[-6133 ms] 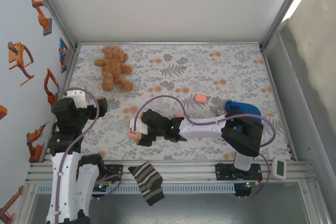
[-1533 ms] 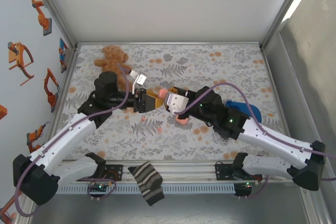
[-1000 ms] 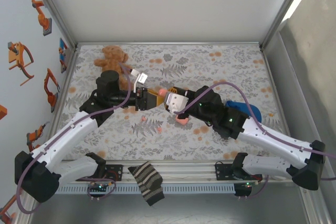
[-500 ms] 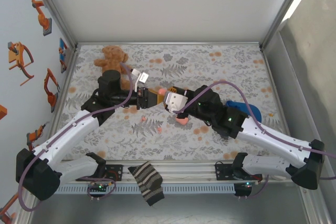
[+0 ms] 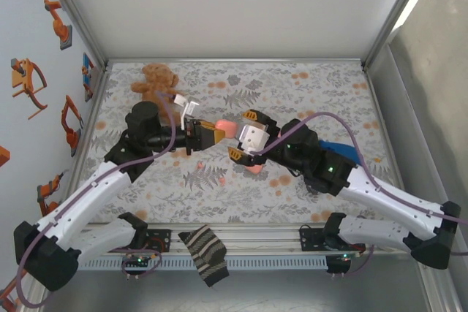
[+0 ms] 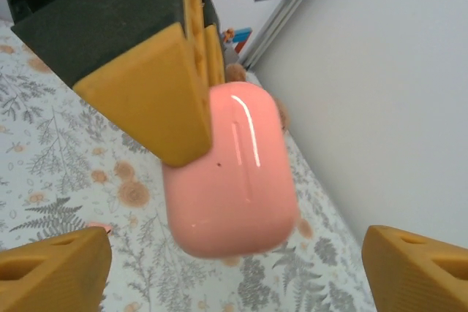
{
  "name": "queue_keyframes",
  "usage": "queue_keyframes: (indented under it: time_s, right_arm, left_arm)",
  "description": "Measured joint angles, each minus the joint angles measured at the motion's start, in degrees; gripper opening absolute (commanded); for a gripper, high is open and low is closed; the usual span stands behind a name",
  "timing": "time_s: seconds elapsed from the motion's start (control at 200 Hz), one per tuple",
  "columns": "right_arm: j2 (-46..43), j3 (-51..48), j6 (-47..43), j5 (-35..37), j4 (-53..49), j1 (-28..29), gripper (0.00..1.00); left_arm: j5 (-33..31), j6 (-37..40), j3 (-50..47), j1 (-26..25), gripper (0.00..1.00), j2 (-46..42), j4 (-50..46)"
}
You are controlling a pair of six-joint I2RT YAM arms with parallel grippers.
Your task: Insert the wireless bluetooth earbuds into the charging case
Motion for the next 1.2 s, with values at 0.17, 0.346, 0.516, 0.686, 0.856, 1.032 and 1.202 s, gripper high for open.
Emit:
queue_keyframes:
  time_s: [0.17,0.346,0.516,0.686,0.856,1.032,1.202]
  right_arm:
    - [-4.57,-3.61,3.76,-0.76,5.16,0.00,1.00]
    - [-7.65,-7.02,9.55,-3.69,9.66,-1.29,1.00]
    - [-7.82,-7.02,13.64,-7.48,11.54,-2.03,0.99]
    - [-5.20,-4.70,15.74,-10.21,11.19,-2.03,0.99]
    - [-2.89,-2.91,17.07,-11.32,10.88,-2.43,0.99]
    - [-0.11,-0.48,17.79,-12.22,10.69,-2.80,0.99]
    - [2.60,0.59,17.86,-12.81,10.67,-2.93,0.99]
  left_arm:
    - [-3.87,4.70,-5.49,0.00,0.13,-6.08,3.96]
    - [-8.13,9.22,-12.96,0.00,0.12,-11.37,9.68]
    - [-10.73,14.88,-14.78,-0.37,0.11,-14.53,11.43]
    - [-11.45,19.89,-15.41,-0.59,0.11,-16.31,13.64]
    - [-11.82,23.76,-17.49,-1.05,0.11,-17.57,15.56]
    - [-11.91,26.53,-17.70,-1.22,0.11,-17.99,16.09]
    - [-11.39,28.06,-17.70,-1.51,0.10,-18.25,16.65]
